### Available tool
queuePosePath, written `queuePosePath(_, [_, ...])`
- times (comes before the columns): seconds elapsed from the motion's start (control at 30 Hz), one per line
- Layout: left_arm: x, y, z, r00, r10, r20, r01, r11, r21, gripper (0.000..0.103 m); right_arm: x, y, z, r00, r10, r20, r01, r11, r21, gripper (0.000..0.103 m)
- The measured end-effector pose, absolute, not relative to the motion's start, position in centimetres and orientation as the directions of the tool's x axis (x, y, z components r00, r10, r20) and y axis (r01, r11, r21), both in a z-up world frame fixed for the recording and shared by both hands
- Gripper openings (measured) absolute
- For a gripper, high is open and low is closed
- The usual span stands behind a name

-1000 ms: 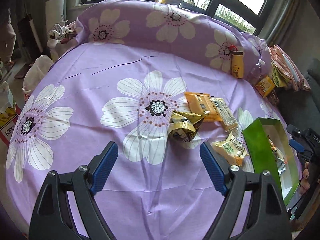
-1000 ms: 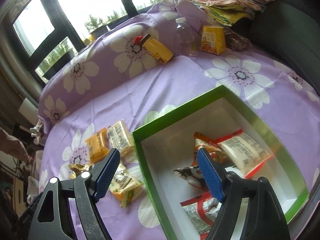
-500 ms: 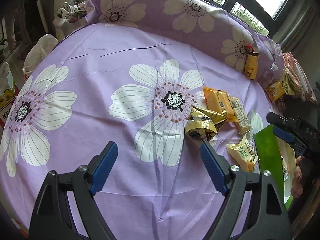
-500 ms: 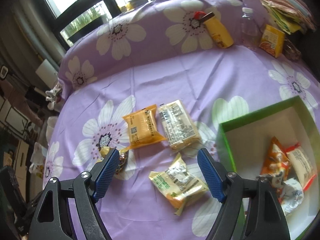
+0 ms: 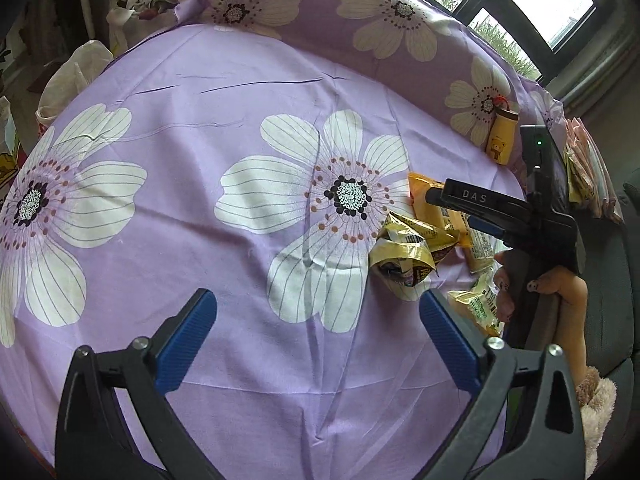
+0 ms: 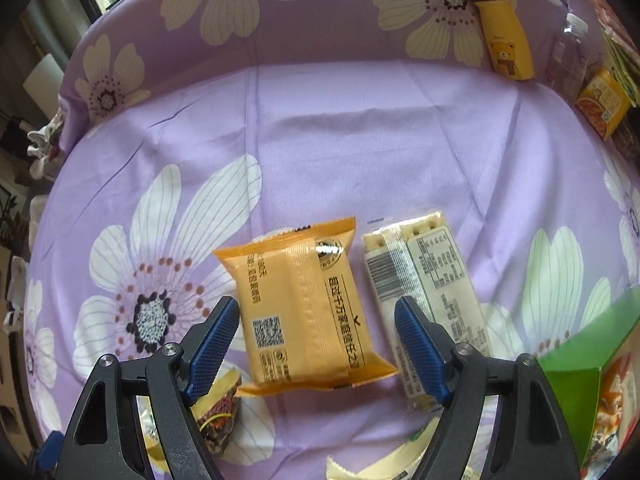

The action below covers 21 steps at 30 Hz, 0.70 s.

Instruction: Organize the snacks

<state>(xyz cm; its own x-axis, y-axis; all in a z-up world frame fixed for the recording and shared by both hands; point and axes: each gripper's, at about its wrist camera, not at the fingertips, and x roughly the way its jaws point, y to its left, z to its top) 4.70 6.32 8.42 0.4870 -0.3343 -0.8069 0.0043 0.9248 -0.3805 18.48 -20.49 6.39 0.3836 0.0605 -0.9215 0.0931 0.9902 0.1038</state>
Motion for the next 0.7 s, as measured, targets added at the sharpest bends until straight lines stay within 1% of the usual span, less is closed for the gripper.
queuePosePath(0.17, [4.8, 6.1, 8.5, 0.487, -0.337, -0.806, 0.011, 0.925, -0.380, 0.102, 18.7, -19.2, 6.2, 0.382, 0.056, -0.923, 0.039, 0.996, 0.076, 0.080])
queuePosePath(0.3, [4.9, 5.8, 8.1, 0.470, -0.319, -0.823, 0.017, 0.935, -0.353, 0.102, 18.7, -18.5, 4.8, 0.318, 0.101, -0.943, 0.006, 0.994, 0.108, 0.080])
queuePosePath(0.33, [4.9, 5.8, 8.2, 0.474, -0.314, -0.822, 0.018, 0.938, -0.347, 0.102, 18.6, -18.6, 4.4, 0.329, 0.084, -0.941, 0.026, 0.995, 0.098, 0.077])
queuePosePath(0.37, [4.8, 5.8, 8.2, 0.482, -0.308, -0.820, 0.018, 0.939, -0.342, 0.102, 18.5, -18.6, 4.4, 0.359, 0.058, -0.932, 0.035, 0.996, 0.076, 0.071])
queuePosePath(0.4, [4.7, 5.8, 8.3, 0.488, -0.301, -0.819, 0.017, 0.942, -0.336, 0.102, 18.3, -18.4, 4.5, 0.377, 0.038, -0.926, 0.030, 0.998, 0.053, 0.069])
queuePosePath(0.47, [4.7, 5.7, 8.3, 0.494, -0.288, -0.820, 0.018, 0.947, -0.321, 0.102, 18.1, -18.3, 4.7, 0.393, 0.036, -0.919, 0.025, 0.998, 0.049, 0.058])
queuePosePath(0.57, [4.8, 5.4, 8.1, 0.495, -0.252, -0.832, 0.015, 0.959, -0.282, 0.102, 17.7, -19.1, 5.2, 0.398, 0.064, -0.915, 0.069, 0.993, 0.100, 0.057])
queuePosePath(0.7, [4.8, 5.1, 7.8, 0.484, -0.259, -0.836, 0.022, 0.959, -0.284, 0.102, 16.1, -20.5, 6.6, 0.395, 0.100, -0.913, 0.090, 0.985, 0.147, 0.057])
